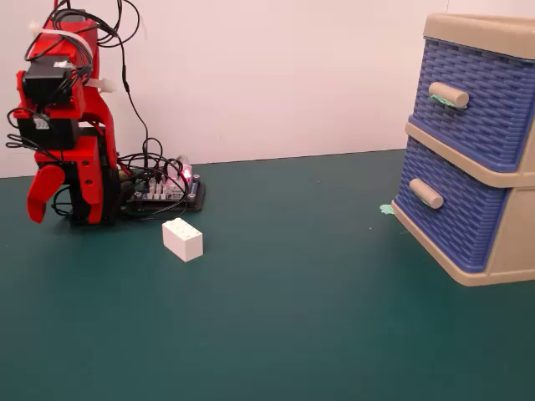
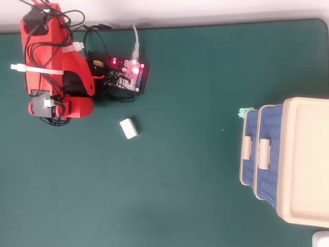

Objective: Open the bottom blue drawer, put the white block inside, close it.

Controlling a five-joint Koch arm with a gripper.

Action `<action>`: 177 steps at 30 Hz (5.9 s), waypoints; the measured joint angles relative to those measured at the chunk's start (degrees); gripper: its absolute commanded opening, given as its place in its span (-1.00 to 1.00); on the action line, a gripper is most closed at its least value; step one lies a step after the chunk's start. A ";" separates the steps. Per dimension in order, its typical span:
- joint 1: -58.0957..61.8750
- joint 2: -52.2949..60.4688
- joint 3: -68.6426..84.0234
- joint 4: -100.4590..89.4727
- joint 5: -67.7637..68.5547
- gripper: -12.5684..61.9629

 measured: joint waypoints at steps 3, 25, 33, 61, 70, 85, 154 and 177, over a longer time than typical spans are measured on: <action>0.62 0.00 -0.79 0.18 0.00 0.25; -20.04 -1.32 -40.43 3.69 20.83 0.25; -59.41 -21.97 -40.34 -41.13 72.33 0.25; -77.34 -79.54 -49.13 -138.96 78.40 0.19; -77.34 -87.01 -61.70 -131.04 78.40 -0.12; -76.99 -86.84 -63.02 -121.99 79.01 -0.88; -57.74 -18.72 -14.41 -29.00 32.61 0.24; -48.96 -7.82 -19.95 -21.71 30.67 -0.88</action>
